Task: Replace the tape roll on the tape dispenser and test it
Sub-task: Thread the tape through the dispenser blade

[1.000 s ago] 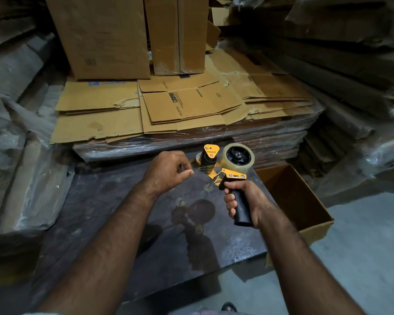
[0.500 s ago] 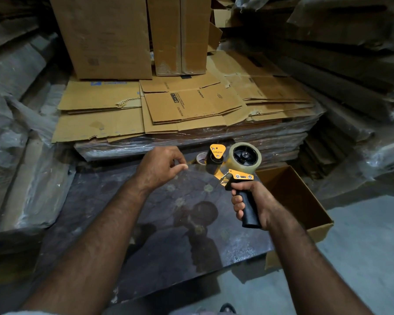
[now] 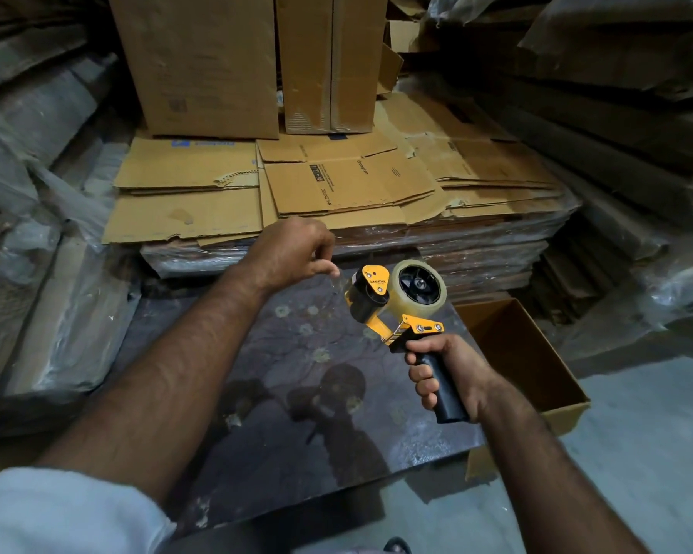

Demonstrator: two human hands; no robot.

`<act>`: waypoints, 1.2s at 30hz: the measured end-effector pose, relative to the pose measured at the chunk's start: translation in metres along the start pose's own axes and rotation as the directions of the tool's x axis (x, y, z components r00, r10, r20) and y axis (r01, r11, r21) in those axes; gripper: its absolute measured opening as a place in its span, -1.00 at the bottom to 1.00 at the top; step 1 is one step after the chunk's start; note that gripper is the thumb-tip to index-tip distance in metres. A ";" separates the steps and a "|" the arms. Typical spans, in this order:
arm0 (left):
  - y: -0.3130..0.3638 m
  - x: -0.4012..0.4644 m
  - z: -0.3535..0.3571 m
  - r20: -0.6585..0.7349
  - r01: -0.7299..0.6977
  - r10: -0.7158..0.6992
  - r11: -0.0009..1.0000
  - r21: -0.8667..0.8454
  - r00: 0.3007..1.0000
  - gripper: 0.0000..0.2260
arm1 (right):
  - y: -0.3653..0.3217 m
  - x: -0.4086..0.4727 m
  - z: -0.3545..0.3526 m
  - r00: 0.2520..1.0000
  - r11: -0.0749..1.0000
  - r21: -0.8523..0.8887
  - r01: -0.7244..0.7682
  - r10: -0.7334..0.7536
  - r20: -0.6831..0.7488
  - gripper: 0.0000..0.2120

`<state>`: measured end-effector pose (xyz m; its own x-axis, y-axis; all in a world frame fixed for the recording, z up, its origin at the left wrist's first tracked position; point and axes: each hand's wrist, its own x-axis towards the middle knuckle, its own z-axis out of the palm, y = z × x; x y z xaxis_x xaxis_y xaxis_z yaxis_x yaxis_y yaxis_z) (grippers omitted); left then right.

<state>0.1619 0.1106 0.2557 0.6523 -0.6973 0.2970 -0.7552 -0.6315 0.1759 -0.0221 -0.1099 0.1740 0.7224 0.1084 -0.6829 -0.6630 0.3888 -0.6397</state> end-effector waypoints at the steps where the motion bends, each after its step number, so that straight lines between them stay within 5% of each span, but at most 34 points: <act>1: 0.001 0.001 0.001 -0.026 0.017 -0.017 1.000 -0.001 1.000 -0.72 | 0.001 0.000 0.001 1.000 1.000 -0.009 -0.002 0.002 0.004 -0.82; 5: 0.010 0.000 0.014 -0.048 0.169 -0.183 0.962 -0.217 0.982 -0.64 | 0.003 0.001 0.006 1.000 1.000 -0.018 -0.014 0.014 0.023 -0.83; 10: 0.019 -0.003 0.029 0.053 0.335 -0.366 0.769 -0.544 0.929 -0.77 | 0.005 0.002 0.006 1.000 1.000 -0.008 -0.016 0.016 0.013 -0.84; 17: 0.013 -0.002 0.028 0.307 0.408 -0.268 0.616 -0.674 0.913 -0.88 | 0.011 0.004 0.008 0.998 0.998 -0.032 -0.056 0.057 0.030 -0.85; 26: 0.014 -0.028 0.037 0.366 0.357 -0.119 0.617 -0.701 0.923 -0.67 | 0.013 0.010 0.013 0.999 0.998 0.036 -0.052 0.052 0.012 -0.83; 31: 0.029 -0.047 0.064 0.236 0.242 -0.122 0.769 -0.592 0.964 -0.01 | 0.010 0.014 0.016 0.999 0.999 0.044 -0.033 0.033 -0.001 -0.84; 36: 0.033 -0.051 0.075 0.141 0.232 -0.184 0.802 -0.551 0.973 0.11 | 0.008 0.015 0.020 1.000 0.999 0.024 -0.026 0.026 -0.013 -0.84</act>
<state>0.1086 0.1002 0.1755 0.7828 -0.6098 0.1243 -0.4901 -0.4809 0.7270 -0.0128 -0.0865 0.1659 0.7024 0.1066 -0.7037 -0.6763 0.4081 -0.6132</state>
